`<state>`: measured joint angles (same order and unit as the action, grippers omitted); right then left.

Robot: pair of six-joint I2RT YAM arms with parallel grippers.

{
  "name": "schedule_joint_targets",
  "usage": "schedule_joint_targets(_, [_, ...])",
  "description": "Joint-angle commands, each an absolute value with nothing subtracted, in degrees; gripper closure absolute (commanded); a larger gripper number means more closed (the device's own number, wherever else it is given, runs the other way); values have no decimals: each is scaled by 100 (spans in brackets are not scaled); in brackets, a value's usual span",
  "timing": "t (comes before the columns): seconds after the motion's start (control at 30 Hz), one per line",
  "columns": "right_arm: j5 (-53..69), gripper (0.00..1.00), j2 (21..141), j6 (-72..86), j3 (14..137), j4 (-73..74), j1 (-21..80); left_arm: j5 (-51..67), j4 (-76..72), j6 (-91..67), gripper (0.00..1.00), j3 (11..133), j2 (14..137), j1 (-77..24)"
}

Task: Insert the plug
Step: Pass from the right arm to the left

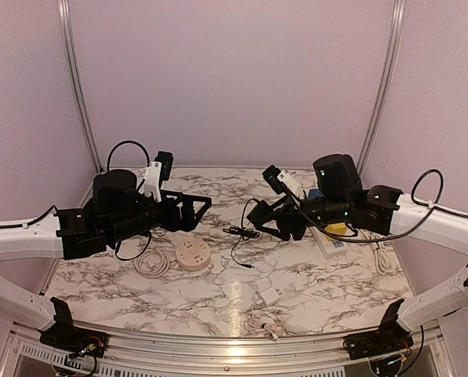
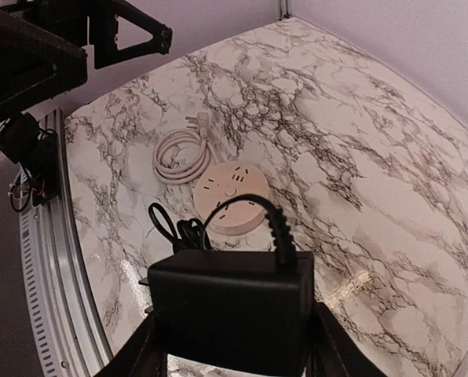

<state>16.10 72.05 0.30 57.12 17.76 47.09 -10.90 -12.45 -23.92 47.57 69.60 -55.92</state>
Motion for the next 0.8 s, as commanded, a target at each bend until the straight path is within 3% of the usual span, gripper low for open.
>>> schedule_joint_targets(0.0, [2590,60,7314,-245,6297,1404,4719,-1023,-1252,-1956,1,5057,6534,-5684])
schedule_joint_targets(0.27, [3222,59,7393,-165,6635,1104,4720,-1220,-341,-1681,1,5376,6184,-5741])
schedule_joint_targets(0.77, [3908,59,7372,1282,6434,402,4719,-122,-981,-39,1,5328,6256,-6309])
